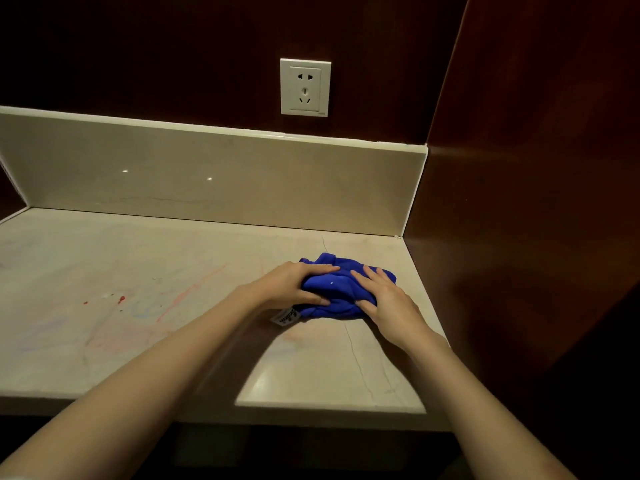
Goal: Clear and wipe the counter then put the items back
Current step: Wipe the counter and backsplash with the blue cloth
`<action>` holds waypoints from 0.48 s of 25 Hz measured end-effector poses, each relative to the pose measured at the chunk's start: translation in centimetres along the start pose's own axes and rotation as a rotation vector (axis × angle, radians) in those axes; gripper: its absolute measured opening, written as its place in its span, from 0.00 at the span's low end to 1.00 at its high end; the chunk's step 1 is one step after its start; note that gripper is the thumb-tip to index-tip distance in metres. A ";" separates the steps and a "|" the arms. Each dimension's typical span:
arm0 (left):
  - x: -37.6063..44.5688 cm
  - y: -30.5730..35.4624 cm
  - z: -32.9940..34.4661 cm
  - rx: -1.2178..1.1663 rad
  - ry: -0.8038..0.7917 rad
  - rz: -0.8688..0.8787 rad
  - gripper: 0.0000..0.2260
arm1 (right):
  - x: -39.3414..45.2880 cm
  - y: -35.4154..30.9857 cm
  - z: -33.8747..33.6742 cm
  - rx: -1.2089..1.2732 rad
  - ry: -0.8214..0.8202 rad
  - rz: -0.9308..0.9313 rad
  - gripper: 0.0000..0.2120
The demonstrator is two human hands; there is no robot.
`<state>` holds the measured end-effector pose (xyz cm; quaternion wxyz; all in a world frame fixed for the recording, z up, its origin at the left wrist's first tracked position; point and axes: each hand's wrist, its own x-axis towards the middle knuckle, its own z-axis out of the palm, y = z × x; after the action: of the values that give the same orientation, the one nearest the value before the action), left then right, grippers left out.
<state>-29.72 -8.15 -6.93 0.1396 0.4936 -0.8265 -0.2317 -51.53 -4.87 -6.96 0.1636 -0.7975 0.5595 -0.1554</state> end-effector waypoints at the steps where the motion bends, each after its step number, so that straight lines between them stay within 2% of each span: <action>1: 1.0 -0.8 -0.4 -0.004 0.000 -0.001 0.30 | 1.2 0.0 0.0 -0.007 -0.001 0.009 0.26; 12: 11.0 -7.8 -4.6 0.014 0.017 0.050 0.30 | 13.9 0.9 -0.1 -0.027 0.017 0.116 0.27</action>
<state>-26.98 -22.12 -7.00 0.1488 0.4758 -0.8390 -0.2182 -47.81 -18.27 -6.36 0.1567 -0.7646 0.6081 -0.1450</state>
